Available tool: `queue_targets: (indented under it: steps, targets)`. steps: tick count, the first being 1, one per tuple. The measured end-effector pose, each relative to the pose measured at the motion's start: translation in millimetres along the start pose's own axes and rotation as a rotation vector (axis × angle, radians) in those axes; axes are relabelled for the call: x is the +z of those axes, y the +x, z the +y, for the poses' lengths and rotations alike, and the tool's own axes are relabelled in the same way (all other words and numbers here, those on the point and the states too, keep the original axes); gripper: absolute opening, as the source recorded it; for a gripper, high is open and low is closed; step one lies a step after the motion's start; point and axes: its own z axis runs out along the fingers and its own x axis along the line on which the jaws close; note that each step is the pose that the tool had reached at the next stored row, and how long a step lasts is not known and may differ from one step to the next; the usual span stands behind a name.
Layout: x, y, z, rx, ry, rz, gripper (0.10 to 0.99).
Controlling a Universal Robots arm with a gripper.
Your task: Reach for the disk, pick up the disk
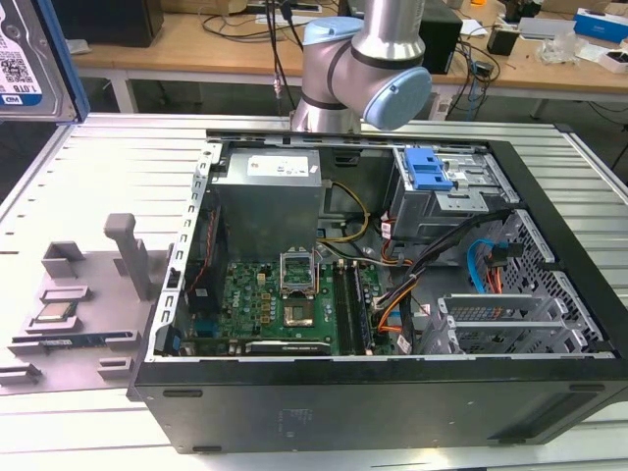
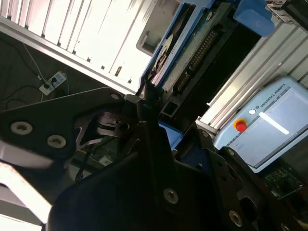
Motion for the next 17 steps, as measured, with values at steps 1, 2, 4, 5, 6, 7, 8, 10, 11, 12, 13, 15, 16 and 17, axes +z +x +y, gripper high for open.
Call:
queue_targets:
  steps: [1, 2, 4, 5, 6, 7, 8, 10, 11, 12, 13, 15, 16, 17]
  targets:
    - [-0.1, 0.0, 0.0, 0.000, 0.000, 0.0000, 0.365]
    - [-0.2, 0.0, 0.0, 0.000, 0.000, 0.0001, 0.365]
    - [-0.2, 0.0, -0.1, 0.000, 0.000, 0.0000, 0.365]
    - [-0.3, 0.1, -1.7, 0.000, 0.000, 0.0001, 0.365]
    - [-0.4, 0.1, -4.7, 0.000, 0.000, 0.0001, 0.365]
    - [-0.5, 0.1, -7.1, 0.000, 0.000, 0.0001, 0.365]
    - [-0.6, 0.1, -9.0, 0.000, 0.000, 0.0001, 0.365]
    - [-0.9, 0.1, -17.0, 0.000, 0.000, 0.0002, 0.365]
    - [-1.1, 0.2, -21.4, 0.000, 0.000, 0.0001, 0.365]
    - [-1.1, 0.2, -24.0, 0.000, 0.000, 0.0000, 0.365]
    - [-1.3, 0.2, -26.4, 0.000, 0.000, 0.0001, 0.365]
    - [-1.6, 0.3, -34.5, 0.000, 0.000, 0.0001, 0.365]
    - [-1.8, 0.3, -39.5, 0.000, 0.000, 0.0001, 0.365]
    - [-1.9, 0.4, -44.6, 0.000, 0.000, 0.0000, 0.365]
